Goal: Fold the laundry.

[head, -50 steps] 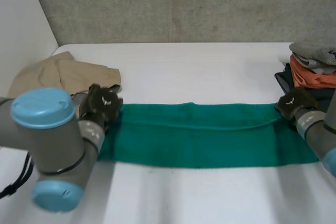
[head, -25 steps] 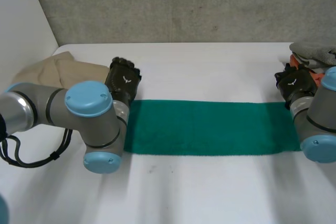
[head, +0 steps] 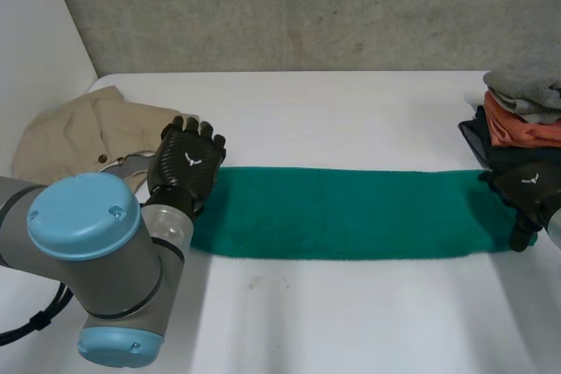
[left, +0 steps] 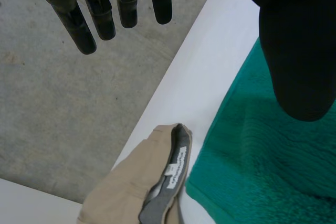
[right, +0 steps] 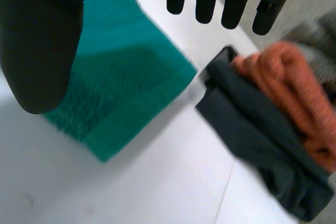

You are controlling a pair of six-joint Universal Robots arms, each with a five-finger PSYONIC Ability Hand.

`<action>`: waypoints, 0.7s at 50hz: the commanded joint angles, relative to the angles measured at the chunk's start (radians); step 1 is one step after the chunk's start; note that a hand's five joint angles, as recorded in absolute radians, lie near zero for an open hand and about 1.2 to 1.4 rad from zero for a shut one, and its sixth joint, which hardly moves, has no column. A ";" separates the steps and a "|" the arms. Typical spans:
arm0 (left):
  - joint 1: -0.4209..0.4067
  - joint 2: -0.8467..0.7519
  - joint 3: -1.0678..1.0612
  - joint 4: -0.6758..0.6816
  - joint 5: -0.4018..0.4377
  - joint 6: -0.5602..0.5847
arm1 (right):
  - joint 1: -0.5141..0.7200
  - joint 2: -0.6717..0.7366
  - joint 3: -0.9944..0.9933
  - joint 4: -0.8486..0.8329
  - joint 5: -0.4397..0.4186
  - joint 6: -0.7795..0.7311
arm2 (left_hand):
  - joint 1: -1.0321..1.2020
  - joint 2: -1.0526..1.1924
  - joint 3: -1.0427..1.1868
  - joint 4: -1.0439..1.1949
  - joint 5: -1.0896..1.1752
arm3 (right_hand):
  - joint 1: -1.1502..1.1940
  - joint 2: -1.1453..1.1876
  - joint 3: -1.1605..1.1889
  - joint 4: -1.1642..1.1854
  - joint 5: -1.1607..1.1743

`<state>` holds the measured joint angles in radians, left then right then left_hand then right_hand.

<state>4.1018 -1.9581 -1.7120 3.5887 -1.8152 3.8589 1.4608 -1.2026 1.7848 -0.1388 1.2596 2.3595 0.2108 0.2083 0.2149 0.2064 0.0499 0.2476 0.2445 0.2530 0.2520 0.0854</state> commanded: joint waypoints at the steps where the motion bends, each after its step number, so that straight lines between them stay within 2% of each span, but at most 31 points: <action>1: 0.005 -0.009 0.006 0.005 0.000 -0.012 | -0.031 0.115 -0.033 -0.056 0.004 -0.019 | -0.036 -0.034 -0.040 -0.032 -0.050 | 0.575 0.579 0.570 0.571 0.563; 2: 0.005 -0.009 0.006 0.007 0.000 -0.012 | -0.034 0.124 -0.038 -0.059 0.003 -0.020 | -0.036 -0.034 -0.040 -0.032 -0.050 | 0.798 0.801 0.793 0.794 0.786; 3: 0.005 -0.007 0.006 0.007 0.000 -0.012 | -0.043 0.135 -0.050 -0.064 0.016 -0.019 | -0.036 -0.034 -0.040 -0.032 -0.050 | 1.145 1.148 1.140 1.141 1.133; 10: 0.002 0.008 -0.001 0.005 -0.003 -0.012 | -0.154 0.124 -0.071 -0.076 0.092 -0.048 | -0.036 -0.034 -0.040 -0.032 -0.050 | 1.149 1.152 1.143 1.144 1.136; 12: 0.003 0.022 -0.005 0.005 -0.003 -0.012 | -0.183 0.098 -0.076 -0.096 0.121 -0.103 | -0.036 -0.034 -0.040 -0.032 -0.050 | 1.149 1.152 1.143 1.144 1.136; 18: 0.003 0.059 -0.031 0.004 0.000 -0.012 | -0.201 0.029 -0.065 -0.127 0.135 -0.235 | -0.036 -0.034 -0.040 -0.032 -0.050 | 1.149 1.152 1.143 1.144 1.136; 22: 0.003 0.062 -0.043 0.005 -0.001 -0.012 | -0.076 -0.029 -0.064 -0.136 0.132 -0.241 | -0.036 -0.034 -0.040 -0.032 -0.050 | 1.149 1.152 1.143 1.144 1.136; 23: 0.003 0.062 -0.044 0.004 -0.003 -0.013 | 0.016 -0.050 -0.070 -0.143 0.129 -0.214 | -0.036 -0.034 -0.040 -0.032 -0.050 | 1.149 1.152 1.143 1.144 1.136; 28: 0.005 0.068 -0.054 0.004 -0.006 -0.013 | 0.255 -0.078 -0.079 -0.231 0.119 -0.102 | -0.036 -0.034 -0.040 -0.032 -0.050 | 1.149 1.152 1.143 1.144 1.136; 30: 0.006 0.073 -0.057 0.004 -0.006 -0.013 | 0.329 -0.075 -0.079 -0.266 0.112 -0.079 | -0.036 -0.034 -0.040 -0.032 -0.050 | 1.149 1.152 1.143 1.144 1.136; 31: 0.006 0.076 -0.060 0.004 -0.006 -0.013 | 0.419 -0.068 -0.080 -0.304 0.097 -0.074 | -0.036 -0.034 -0.040 -0.032 -0.050 | 1.149 1.152 1.143 1.144 1.136; 35: 0.009 0.085 -0.066 0.004 -0.006 -0.015 | 0.631 -0.005 -0.096 -0.383 0.046 -0.075 | -0.036 -0.034 -0.040 -0.032 -0.050 | 1.149 1.152 1.143 1.144 1.136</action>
<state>4.1081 -1.8856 -1.7686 3.5925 -1.8208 3.8456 1.7876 -1.2738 1.7051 -0.4006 1.3669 2.2561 0.2108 0.2083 0.2149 0.2064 0.0499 1.1158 1.1783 1.1947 1.2014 0.9870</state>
